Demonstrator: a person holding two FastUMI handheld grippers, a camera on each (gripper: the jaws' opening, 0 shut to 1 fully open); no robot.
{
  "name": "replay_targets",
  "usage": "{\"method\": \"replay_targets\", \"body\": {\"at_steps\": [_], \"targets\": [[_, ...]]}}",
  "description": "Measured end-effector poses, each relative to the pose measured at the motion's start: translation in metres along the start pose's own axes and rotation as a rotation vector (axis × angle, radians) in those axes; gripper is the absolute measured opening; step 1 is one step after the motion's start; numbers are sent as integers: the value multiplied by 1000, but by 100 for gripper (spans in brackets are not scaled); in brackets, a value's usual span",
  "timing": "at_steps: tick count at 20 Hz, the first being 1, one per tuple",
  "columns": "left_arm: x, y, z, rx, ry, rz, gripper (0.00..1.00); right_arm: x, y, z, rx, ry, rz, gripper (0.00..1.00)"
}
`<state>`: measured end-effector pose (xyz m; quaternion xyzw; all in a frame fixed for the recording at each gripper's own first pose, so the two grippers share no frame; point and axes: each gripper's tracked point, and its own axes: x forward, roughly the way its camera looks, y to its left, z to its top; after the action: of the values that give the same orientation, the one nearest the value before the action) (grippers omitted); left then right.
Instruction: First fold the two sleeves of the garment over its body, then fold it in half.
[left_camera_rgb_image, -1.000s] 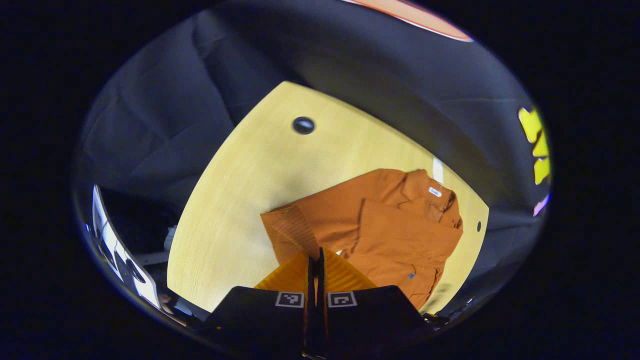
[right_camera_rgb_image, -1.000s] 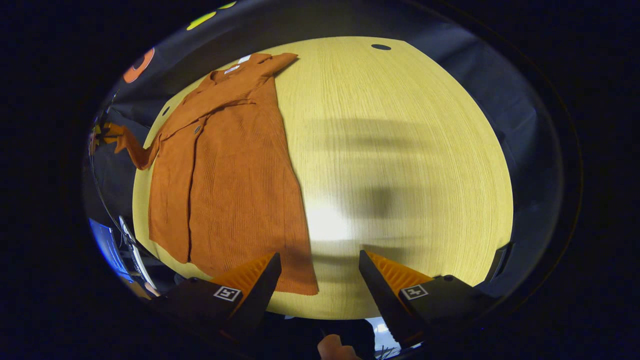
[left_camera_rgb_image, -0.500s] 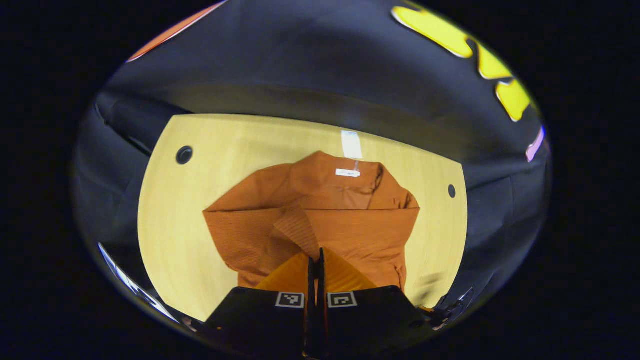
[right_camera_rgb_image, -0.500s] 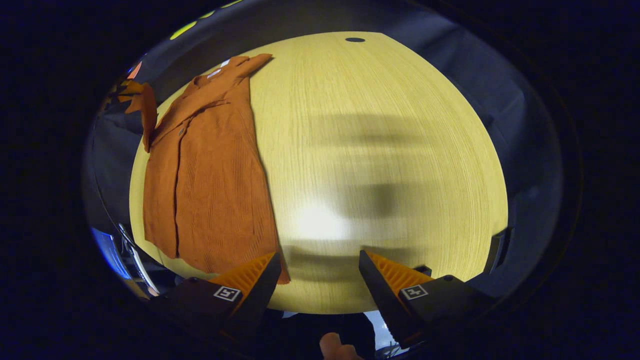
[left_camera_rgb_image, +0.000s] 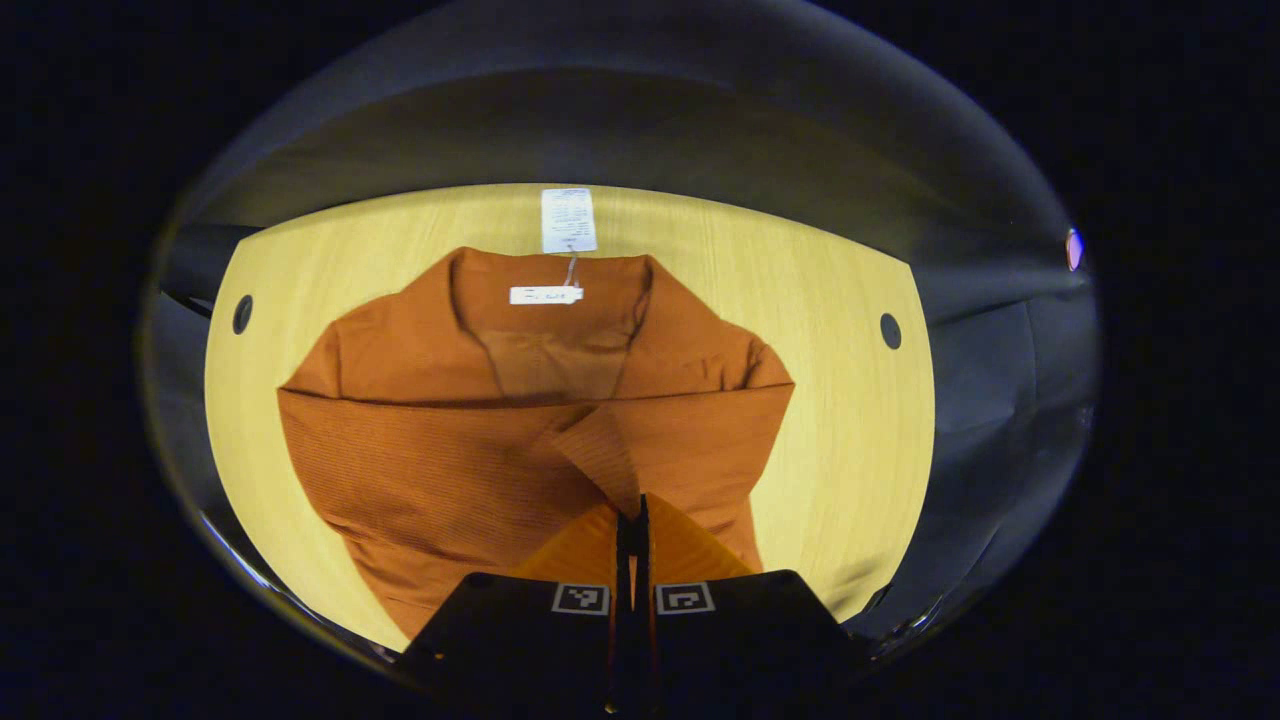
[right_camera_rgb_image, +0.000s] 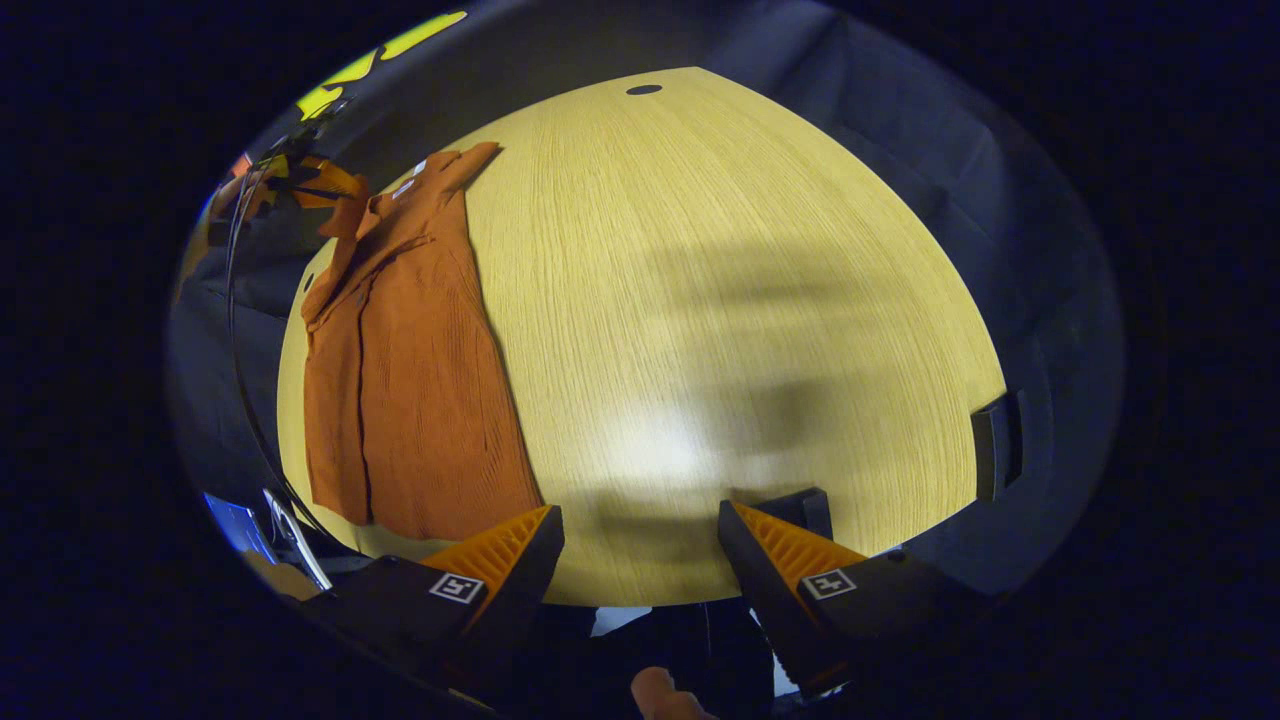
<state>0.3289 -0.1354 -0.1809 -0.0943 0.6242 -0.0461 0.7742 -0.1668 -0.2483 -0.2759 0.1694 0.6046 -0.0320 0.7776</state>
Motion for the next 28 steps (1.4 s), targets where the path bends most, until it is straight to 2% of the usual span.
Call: {"method": "replay_targets", "body": {"at_steps": [2, 6, 7, 8, 9, 11, 14, 15, 17, 21, 24, 27, 28], "targets": [[13, -5, -7, 21, 37, 16, 4, -2, -2, 4, 2, -14, -10, 98], [30, -21, -18, -30, 56, -8, 12, -8, -7, 16, 2, -49, -15, 98], [29, -28, -19, -45, 53, -37, 23, -8, -8, 18, 1, -53, -17, 99], [27, -32, -20, -61, 47, -49, 29, -8, -10, 18, -1, -53, -21, 96], [25, -29, -20, -67, 40, -49, 57, -8, -12, 18, -3, -49, -20, 99], [16, -24, -25, -75, 31, -42, 76, -7, -15, 20, -9, -45, -30, 99], [-4, -12, -36, -86, 1, -66, 80, -8, -11, 28, -14, -47, -25, 98], [-12, -1, -43, -87, -9, -53, 83, -8, -8, 30, -15, -44, -17, 98], [-26, 20, -62, -101, 0, -46, 99, -8, 1, 35, -19, -42, -1, 96], [-50, 65, -115, -106, 20, -54, 99, -5, 24, 40, -67, -43, 14, 98], [-65, 115, -163, -101, 41, -20, 99, 2, 42, 34, -91, -13, 25, 98], [-76, 162, -210, -151, 53, -10, 99, 9, 62, 27, -122, 11, 20, 96], [-78, 177, -222, -175, 53, -6, 99, 11, 69, 23, -138, 19, 18, 99]]}}
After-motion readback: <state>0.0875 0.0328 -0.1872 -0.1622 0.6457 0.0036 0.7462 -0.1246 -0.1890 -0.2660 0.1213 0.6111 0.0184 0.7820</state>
